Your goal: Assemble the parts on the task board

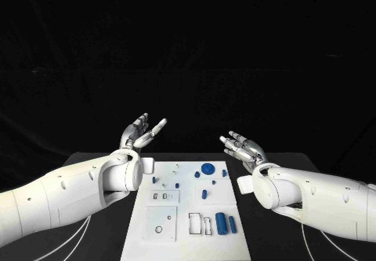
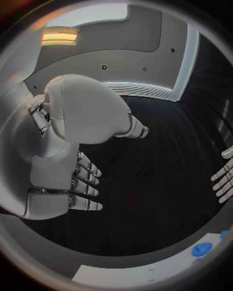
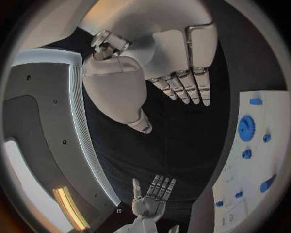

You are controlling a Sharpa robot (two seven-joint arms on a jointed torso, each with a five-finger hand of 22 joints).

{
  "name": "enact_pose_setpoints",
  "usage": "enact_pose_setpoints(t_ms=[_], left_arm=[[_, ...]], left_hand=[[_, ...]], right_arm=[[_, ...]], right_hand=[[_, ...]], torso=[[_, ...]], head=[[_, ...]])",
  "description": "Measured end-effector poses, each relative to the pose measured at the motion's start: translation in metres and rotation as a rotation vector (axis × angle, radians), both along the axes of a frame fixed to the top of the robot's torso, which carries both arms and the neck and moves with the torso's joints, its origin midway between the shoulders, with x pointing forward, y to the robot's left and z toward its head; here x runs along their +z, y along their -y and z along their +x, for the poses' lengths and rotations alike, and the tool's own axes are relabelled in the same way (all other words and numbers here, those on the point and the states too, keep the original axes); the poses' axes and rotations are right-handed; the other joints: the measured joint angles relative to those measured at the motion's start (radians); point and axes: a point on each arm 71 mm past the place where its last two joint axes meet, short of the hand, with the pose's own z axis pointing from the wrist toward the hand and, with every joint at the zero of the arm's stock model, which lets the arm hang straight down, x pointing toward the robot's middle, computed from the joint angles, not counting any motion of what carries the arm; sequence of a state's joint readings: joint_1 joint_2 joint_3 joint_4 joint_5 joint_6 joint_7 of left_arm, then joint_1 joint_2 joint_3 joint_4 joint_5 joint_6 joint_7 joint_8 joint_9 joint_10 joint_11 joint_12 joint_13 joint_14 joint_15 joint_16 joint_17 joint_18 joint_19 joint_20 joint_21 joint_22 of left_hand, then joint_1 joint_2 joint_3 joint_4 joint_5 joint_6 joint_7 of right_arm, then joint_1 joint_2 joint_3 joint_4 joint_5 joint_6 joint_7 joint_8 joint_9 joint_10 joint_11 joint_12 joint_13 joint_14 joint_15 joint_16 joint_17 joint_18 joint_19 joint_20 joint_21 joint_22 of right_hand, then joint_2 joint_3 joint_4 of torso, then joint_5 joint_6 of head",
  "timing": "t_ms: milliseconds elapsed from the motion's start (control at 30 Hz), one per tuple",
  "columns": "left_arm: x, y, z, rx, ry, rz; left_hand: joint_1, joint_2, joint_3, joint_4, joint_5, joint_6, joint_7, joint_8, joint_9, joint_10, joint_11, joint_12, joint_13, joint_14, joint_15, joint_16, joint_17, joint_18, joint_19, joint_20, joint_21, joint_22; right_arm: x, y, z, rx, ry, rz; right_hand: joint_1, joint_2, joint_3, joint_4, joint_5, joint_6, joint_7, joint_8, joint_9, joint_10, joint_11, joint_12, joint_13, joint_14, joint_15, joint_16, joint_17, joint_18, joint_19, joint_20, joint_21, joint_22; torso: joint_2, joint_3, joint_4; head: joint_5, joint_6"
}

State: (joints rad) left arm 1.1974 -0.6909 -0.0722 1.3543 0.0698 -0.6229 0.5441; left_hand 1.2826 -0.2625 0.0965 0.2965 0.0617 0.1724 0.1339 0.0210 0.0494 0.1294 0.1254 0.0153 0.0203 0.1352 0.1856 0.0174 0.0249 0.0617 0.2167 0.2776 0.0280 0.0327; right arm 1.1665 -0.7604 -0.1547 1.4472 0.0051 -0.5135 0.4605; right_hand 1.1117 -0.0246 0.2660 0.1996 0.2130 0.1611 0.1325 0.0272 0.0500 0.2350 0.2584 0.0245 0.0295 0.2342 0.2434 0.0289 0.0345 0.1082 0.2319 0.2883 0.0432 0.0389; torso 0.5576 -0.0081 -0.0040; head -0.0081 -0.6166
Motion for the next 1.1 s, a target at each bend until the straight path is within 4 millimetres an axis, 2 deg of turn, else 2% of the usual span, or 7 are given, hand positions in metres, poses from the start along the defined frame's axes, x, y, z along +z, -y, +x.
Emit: enact_pose_setpoints(t_ms=[333, 633, 767, 867, 900, 967, 1100], left_arm=[[0.000, -0.005, 0.001, -0.011, 0.000, -0.020], [-0.001, -0.009, 0.000, -0.016, -0.005, -0.032], [0.000, -0.012, -0.002, -0.021, -0.006, -0.036], [0.001, -0.015, -0.004, -0.029, -0.006, -0.041], [0.002, -0.016, -0.005, -0.031, -0.006, -0.043], [0.004, -0.018, -0.006, -0.037, -0.007, -0.046], [0.009, -0.020, -0.010, -0.058, -0.003, -0.054]], left_hand=[[0.008, -0.003, 0.000, 0.003, 0.000, 0.006, 0.001, 0.004, 0.000, 0.000, 0.000, 0.000, 0.000, 0.001, 0.001, 0.000, 0.000, 0.000, -0.002, 0.005, 0.000, 0.000], [0.037, 0.014, 0.009, 0.005, 0.000, 0.040, 0.004, 0.014, 0.009, 0.041, 0.030, 0.011, 0.006, 0.034, 0.022, 0.013, 0.009, 0.000, 0.004, 0.011, 0.007, 0.002], [0.081, 0.043, 0.044, 0.004, 0.000, 0.123, 0.008, 0.042, 0.030, 0.122, 0.064, 0.030, 0.017, 0.102, 0.031, 0.036, 0.023, 0.017, 0.063, 0.014, 0.028, 0.014], [0.152, 0.076, 0.084, 0.000, -0.005, 0.243, 0.017, 0.084, 0.060, 0.206, 0.075, 0.048, 0.025, 0.238, 0.074, 0.081, 0.051, 0.031, 0.206, 0.016, 0.076, 0.040], [0.165, 0.089, 0.097, -0.003, -0.006, 0.285, 0.020, 0.098, 0.070, 0.265, 0.085, 0.063, 0.032, 0.305, 0.068, 0.106, 0.065, 0.031, 0.275, 0.015, 0.099, 0.052], [0.198, 0.122, 0.126, -0.012, 0.001, 0.419, 0.029, 0.149, 0.104, 0.483, 0.105, 0.127, 0.059, 0.517, 0.037, 0.197, 0.112, 0.071, 0.435, 0.010, 0.168, 0.084], [0.236, 0.132, 0.145, -0.029, -0.009, 0.559, 0.053, 0.202, 0.137, 0.650, 0.098, 0.173, 0.071, 0.660, 0.000, 0.275, 0.149, 0.101, 0.570, 0.004, 0.238, 0.111]], right_arm=[[0.000, 0.006, 0.005, 0.082, -0.005, 0.000], [0.003, 0.013, 0.012, 0.104, 0.067, -0.092], [0.005, 0.014, 0.015, 0.109, 0.091, -0.123], [0.007, 0.015, 0.017, 0.112, 0.113, -0.151], [0.009, 0.015, 0.019, 0.114, 0.122, -0.161], [0.012, 0.015, 0.021, 0.119, 0.145, -0.188], [0.023, 0.015, 0.028, 0.138, 0.210, -0.268]], right_hand=[[0.054, 0.002, 0.014, -0.030, -0.001, 0.037, 0.004, 0.011, 0.011, 0.056, 0.008, 0.008, 0.004, 0.054, 0.009, 0.012, 0.009, 0.000, 0.034, 0.006, 0.017, 0.009], [0.169, -0.006, 0.042, -0.123, -0.046, 0.194, 0.014, 0.062, 0.050, 0.267, 0.008, 0.034, 0.020, 0.274, 0.004, 0.064, 0.042, 0.000, 0.162, 0.004, 0.072, 0.032], [0.207, -0.008, 0.066, -0.164, -0.060, 0.322, 0.023, 0.105, 0.081, 0.461, -0.007, 0.069, 0.035, 0.444, -0.016, 0.112, 0.068, 0.016, 0.304, 0.002, 0.126, 0.056], [0.226, -0.019, 0.100, -0.202, -0.060, 0.478, 0.037, 0.158, 0.115, 0.619, -0.027, 0.100, 0.041, 0.573, -0.040, 0.151, 0.086, 0.040, 0.414, 0.000, 0.171, 0.074], [0.227, -0.019, 0.110, -0.212, -0.060, 0.525, 0.045, 0.172, 0.123, 0.649, -0.033, 0.105, 0.040, 0.599, -0.047, 0.160, 0.089, 0.044, 0.433, 0.000, 0.180, 0.076], [0.231, -0.024, 0.145, -0.228, -0.060, 0.604, 0.058, 0.192, 0.134, 0.701, -0.048, 0.107, 0.036, 0.646, -0.062, 0.173, 0.093, 0.055, 0.468, -0.001, 0.196, 0.080], [0.219, -0.059, 0.212, -0.250, -0.060, 0.675, 0.075, 0.205, 0.135, 0.775, -0.068, 0.107, 0.034, 0.724, -0.087, 0.196, 0.099, 0.069, 0.533, -0.014, 0.228, 0.088]], torso=[[0.002, -0.0007, -0.0002], [0.003, -0.0004, 0.0012], [0.004, -0.0013, 0.0015], [0.007, -0.0027, 0.0029], [0.009, -0.0032, 0.0038], [0.014, -0.0039, 0.0062], [0.027, -0.0057, 0.0107]], head=[[0.000, -0.005], [0.001, -0.014], [0.002, -0.015], [0.001, -0.016], [0.000, -0.016], [-0.001, -0.016], [-0.006, -0.013]])
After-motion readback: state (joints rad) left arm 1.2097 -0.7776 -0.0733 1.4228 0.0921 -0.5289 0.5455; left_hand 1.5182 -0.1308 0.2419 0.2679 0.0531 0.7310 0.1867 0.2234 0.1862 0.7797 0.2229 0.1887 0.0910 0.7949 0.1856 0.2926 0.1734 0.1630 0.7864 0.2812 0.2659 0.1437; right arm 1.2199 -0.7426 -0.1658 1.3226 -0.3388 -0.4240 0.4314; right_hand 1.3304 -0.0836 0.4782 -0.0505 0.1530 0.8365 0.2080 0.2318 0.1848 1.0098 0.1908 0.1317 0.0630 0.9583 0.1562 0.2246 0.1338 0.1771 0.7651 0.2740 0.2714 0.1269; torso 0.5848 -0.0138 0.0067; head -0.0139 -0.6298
